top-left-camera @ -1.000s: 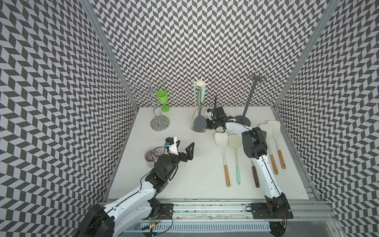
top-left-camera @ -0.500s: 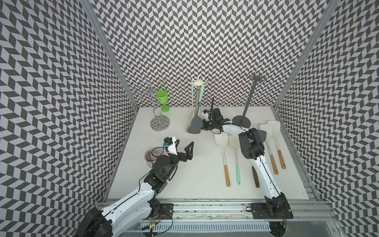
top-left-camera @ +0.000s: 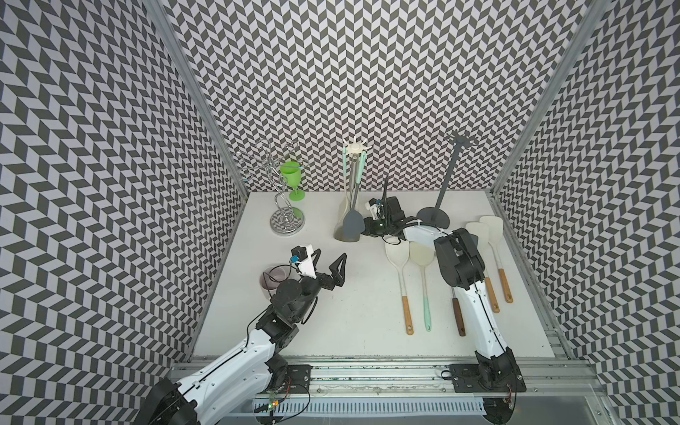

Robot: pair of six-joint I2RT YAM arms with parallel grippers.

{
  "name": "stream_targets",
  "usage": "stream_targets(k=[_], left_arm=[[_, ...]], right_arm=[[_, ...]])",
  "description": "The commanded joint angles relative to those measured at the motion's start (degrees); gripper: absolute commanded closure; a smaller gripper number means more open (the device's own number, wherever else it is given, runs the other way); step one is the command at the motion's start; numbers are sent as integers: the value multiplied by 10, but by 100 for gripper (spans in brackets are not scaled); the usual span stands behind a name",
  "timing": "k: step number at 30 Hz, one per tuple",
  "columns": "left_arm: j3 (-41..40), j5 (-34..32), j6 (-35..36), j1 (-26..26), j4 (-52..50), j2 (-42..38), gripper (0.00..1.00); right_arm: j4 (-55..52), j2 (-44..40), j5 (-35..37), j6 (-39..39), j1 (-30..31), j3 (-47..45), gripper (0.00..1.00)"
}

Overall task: Take the spatula off the kitchen utensil rack
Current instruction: Adjust the spatula on the rack, then take off the spatula from the rack.

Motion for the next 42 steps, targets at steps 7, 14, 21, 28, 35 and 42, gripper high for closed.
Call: stream_targets(k=[7, 14, 21, 28, 35, 42], left_arm=[[3, -7, 3, 2, -3, -20, 0], [6, -12, 5, 2, -4, -8, 0], [48, -11, 5, 2, -37, 64, 0], [90, 19, 2, 5, -62, 140, 0], [98, 50, -1, 16, -58, 170, 0], [90, 49, -16, 26, -57, 154, 0]], right_arm=[[12, -109, 49, -63, -20, -40, 64], [102, -233, 96, -87, -20, -163, 53], [212, -349, 105, -115, -12, -268, 45], [311, -402, 130, -168, 25, -326, 41], [354, -368, 188, -202, 53, -303, 45], [362, -321, 251, -221, 61, -253, 50]])
